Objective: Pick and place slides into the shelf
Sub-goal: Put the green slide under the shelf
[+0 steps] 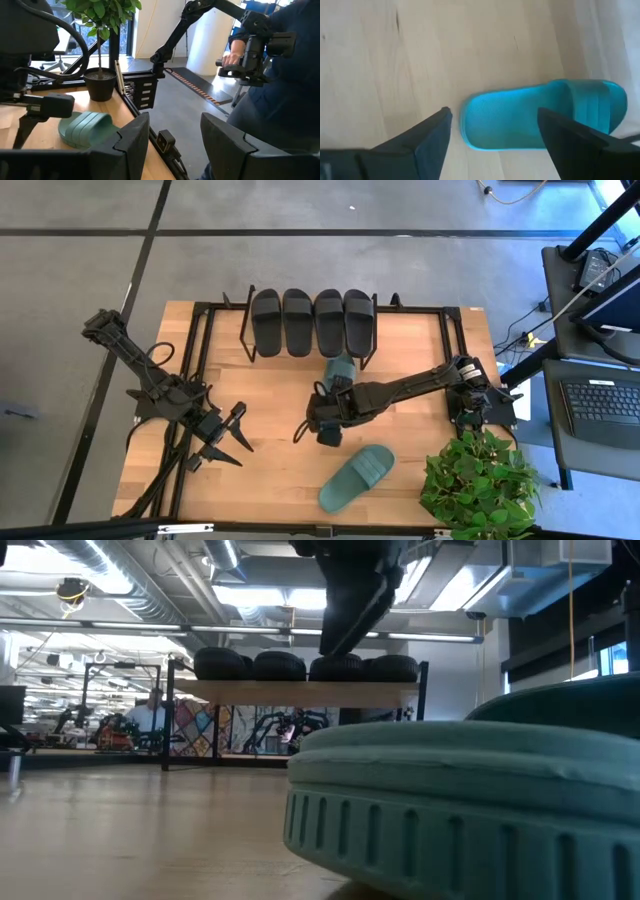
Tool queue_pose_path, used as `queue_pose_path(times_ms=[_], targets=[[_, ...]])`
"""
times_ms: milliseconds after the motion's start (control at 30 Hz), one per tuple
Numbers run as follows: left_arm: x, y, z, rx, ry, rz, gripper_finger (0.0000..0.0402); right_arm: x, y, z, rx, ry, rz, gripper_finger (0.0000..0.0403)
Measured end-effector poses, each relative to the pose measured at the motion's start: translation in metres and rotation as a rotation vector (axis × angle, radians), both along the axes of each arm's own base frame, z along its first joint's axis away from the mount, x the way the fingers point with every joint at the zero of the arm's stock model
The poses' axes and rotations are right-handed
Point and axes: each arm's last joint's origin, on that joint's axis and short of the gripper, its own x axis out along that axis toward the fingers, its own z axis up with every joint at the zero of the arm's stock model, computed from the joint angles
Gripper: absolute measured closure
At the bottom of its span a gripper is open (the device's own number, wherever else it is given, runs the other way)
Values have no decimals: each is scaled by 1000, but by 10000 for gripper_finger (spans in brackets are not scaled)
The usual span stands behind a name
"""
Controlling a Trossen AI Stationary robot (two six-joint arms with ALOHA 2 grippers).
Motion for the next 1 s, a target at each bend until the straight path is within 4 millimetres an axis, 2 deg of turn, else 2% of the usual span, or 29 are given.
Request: queue_pose_path(times_ms=[300, 533, 733, 833, 1000], targets=[[0, 0, 0, 0, 0, 0, 230, 4, 2, 1, 64, -59, -60, 109], [0, 0, 0, 0, 0, 0, 230, 5, 16, 1, 326, -13, 78, 109], [0, 0, 0, -1, 1, 0, 230, 6, 31, 2, 348, -46, 175, 109], [0, 0, 0, -2, 1, 0, 230, 9, 36, -10, 344, -17, 178, 109], [0, 0, 0, -3, 2, 0, 230, 19, 39, -50, 311, 84, 188, 109]])
